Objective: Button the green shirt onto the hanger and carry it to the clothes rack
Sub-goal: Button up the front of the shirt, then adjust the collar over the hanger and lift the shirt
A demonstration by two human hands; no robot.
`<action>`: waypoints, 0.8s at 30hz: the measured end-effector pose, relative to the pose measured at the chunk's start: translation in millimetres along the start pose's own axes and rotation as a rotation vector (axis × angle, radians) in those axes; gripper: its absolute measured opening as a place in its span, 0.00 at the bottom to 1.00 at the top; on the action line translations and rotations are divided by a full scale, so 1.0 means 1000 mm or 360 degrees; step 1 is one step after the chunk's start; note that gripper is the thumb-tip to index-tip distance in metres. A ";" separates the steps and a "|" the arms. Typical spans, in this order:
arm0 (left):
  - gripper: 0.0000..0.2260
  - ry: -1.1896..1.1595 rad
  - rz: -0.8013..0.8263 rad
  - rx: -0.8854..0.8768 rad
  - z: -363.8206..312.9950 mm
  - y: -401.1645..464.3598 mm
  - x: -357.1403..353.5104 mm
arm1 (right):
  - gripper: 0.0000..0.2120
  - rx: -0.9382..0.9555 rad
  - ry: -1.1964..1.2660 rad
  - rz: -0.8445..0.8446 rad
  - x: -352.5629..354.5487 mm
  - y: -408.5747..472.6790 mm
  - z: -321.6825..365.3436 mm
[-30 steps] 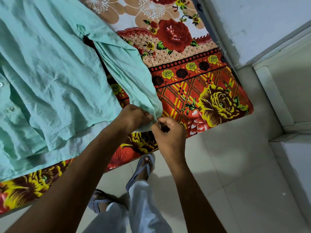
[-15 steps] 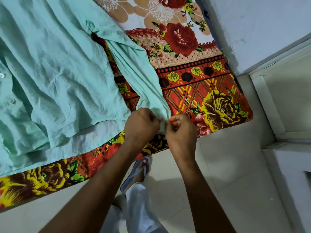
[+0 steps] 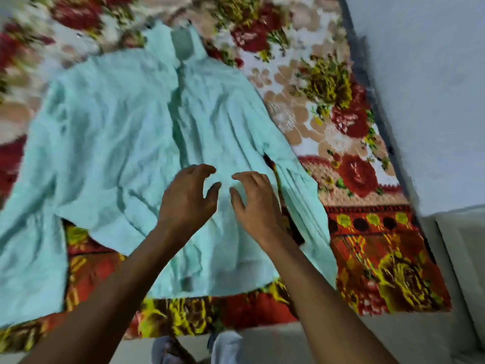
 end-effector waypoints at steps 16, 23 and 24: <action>0.31 0.0718 -0.0086 -0.0162 0.217 0.287 0.041 | 0.12 0.0371 0.0136 -0.0058 -0.115 0.331 0.101; 0.34 0.0734 0.0086 -0.0002 0.284 0.289 0.031 | 0.16 0.0159 -0.0046 0.0053 -0.134 0.493 0.100; 0.34 0.0721 0.0109 0.0018 0.284 0.291 0.030 | 0.17 0.0127 -0.0070 0.0121 -0.140 0.512 0.102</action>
Point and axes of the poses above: each hand's wrist, its own y-axis towards the middle knuckle, its own x-axis out of the back of the hand, z = x × y, the point moved 6 cm from there along y, towards the middle knuckle, and after that the axes turned 9 degrees about -x, right-handed, at the moved point
